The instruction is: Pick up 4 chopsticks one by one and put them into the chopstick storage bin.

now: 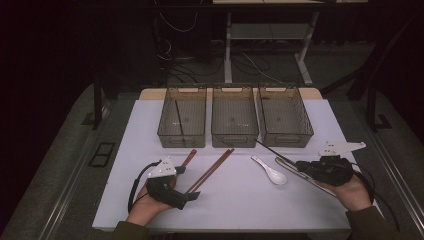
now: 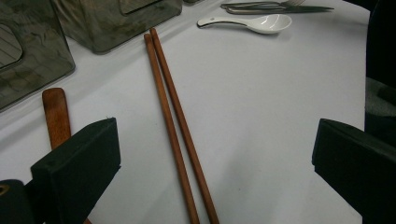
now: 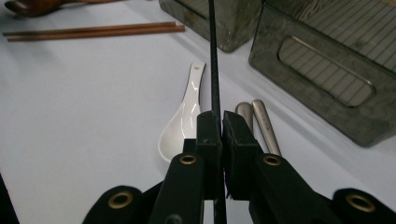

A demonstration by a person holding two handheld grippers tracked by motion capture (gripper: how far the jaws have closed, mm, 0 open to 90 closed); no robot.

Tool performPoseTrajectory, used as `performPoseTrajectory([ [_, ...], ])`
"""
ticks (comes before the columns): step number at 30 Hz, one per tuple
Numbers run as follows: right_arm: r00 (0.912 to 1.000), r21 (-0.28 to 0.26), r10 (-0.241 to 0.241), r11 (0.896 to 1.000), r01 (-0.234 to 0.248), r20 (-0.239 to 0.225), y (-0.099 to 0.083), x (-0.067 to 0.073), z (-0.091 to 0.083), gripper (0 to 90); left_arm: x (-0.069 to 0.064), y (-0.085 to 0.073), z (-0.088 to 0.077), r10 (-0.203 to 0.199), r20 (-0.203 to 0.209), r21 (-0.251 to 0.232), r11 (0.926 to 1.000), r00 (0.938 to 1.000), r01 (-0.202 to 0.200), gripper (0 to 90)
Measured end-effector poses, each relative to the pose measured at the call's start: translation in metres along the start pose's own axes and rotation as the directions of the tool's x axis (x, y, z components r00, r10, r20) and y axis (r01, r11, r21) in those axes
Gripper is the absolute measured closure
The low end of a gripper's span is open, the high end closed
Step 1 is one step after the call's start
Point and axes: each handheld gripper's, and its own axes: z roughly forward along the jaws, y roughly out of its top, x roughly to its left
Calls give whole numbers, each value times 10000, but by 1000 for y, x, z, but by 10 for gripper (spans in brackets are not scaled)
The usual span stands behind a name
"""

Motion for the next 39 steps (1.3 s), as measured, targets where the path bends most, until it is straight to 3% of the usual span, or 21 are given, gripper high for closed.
performPoseTrajectory([
  [13, 9992, -313, -384, 9988, 380, -120, 31, 0, 10, 856, 0, 0, 2, -54, 10, -14, 10000, 10000, 54, 3],
  [33, 9982, -329, -534, 9981, 525, -264, 80, 2, 46, 856, 2, -1, -3, -168, -32, -132, 9998, 9999, 167, 3],
  [39, 9971, -272, -666, 9975, 657, -356, 99, 9, 61, 856, 2, -1, -1, -72, 31, -89, 9999, 10000, 73, 3],
])
